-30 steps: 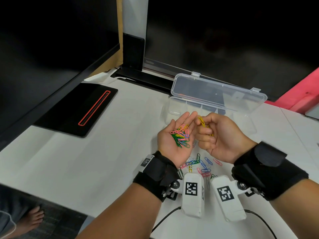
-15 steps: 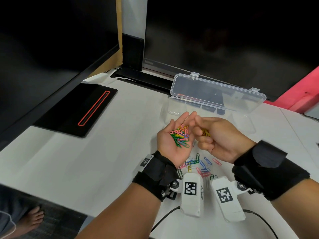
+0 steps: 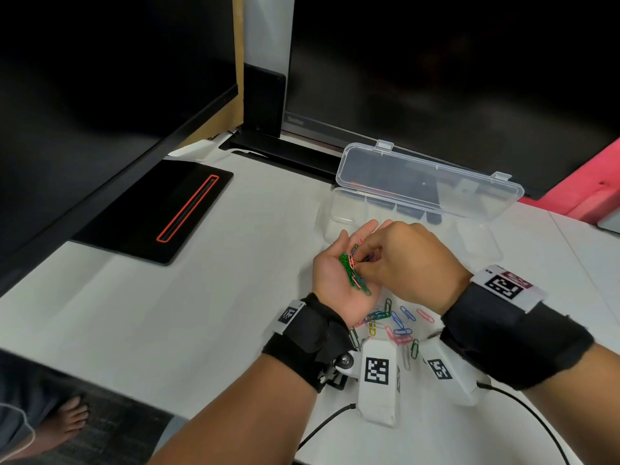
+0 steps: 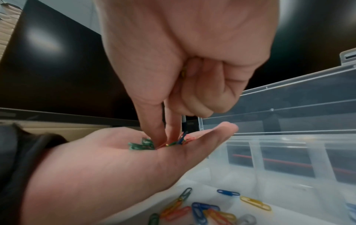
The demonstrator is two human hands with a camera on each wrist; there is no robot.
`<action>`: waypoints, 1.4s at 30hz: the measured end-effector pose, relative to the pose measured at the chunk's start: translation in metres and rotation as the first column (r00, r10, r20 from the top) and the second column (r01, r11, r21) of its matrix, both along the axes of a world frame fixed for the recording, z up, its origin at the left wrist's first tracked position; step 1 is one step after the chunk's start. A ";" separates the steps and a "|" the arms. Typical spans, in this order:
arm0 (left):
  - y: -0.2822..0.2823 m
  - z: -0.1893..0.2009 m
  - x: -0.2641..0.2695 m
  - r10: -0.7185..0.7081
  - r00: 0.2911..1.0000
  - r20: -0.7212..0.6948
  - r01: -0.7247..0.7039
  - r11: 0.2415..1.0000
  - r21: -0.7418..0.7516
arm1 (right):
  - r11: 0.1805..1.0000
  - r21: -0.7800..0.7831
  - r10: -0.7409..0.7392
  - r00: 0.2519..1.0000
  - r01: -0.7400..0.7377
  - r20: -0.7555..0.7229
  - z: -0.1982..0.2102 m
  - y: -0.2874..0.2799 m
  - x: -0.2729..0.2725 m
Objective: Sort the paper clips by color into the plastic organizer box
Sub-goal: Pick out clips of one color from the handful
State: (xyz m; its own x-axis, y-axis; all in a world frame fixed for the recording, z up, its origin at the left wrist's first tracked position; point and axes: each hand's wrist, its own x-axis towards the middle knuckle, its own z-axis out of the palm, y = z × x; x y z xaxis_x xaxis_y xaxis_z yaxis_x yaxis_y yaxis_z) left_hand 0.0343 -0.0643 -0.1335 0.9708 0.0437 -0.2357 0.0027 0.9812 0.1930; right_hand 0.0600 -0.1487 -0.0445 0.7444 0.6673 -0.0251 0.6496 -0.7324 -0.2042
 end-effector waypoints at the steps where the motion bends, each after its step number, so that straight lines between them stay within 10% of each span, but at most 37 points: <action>1: 0.000 -0.002 0.000 -0.008 1.000 -0.003 0.008 1.000 0.002 | 1.000 -0.009 -0.006 1.000 0.006 0.004 -0.001 0.001 -0.001; 10: 0.000 0.004 0.001 0.048 0.998 0.034 -0.047 0.998 -0.046 | 0.886 0.333 -0.116 0.850 0.322 -0.513 0.006 -0.007 0.010; 21: -0.001 0.003 0.001 0.061 0.998 0.027 -0.059 0.995 -0.081 | 0.812 0.339 -0.111 0.695 0.476 -0.710 0.008 -0.016 0.019; 29: -0.002 0.006 0.000 0.046 0.998 0.034 -0.043 0.996 -0.083 | 0.992 0.101 -0.068 0.997 0.070 -0.023 0.012 -0.010 0.021; 35: -0.003 0.003 0.001 0.054 0.998 0.030 -0.052 0.995 -0.082 | 0.985 0.128 -0.106 0.993 0.113 -0.057 0.027 -0.008 0.019; 37: -0.003 0.003 0.001 0.055 0.998 0.030 -0.052 0.994 -0.092 | 0.892 0.315 -0.165 0.882 0.325 -0.442 0.028 -0.010 0.020; 39: -0.003 0.004 0.001 0.054 0.998 0.021 -0.052 0.995 -0.088 | 0.724 0.394 -0.049 0.612 0.566 -0.789 0.028 -0.014 0.022; 42: -0.003 0.005 0.000 0.045 0.999 0.021 -0.043 0.996 -0.084 | 0.559 0.406 0.234 0.332 0.723 -0.914 0.018 -0.023 0.028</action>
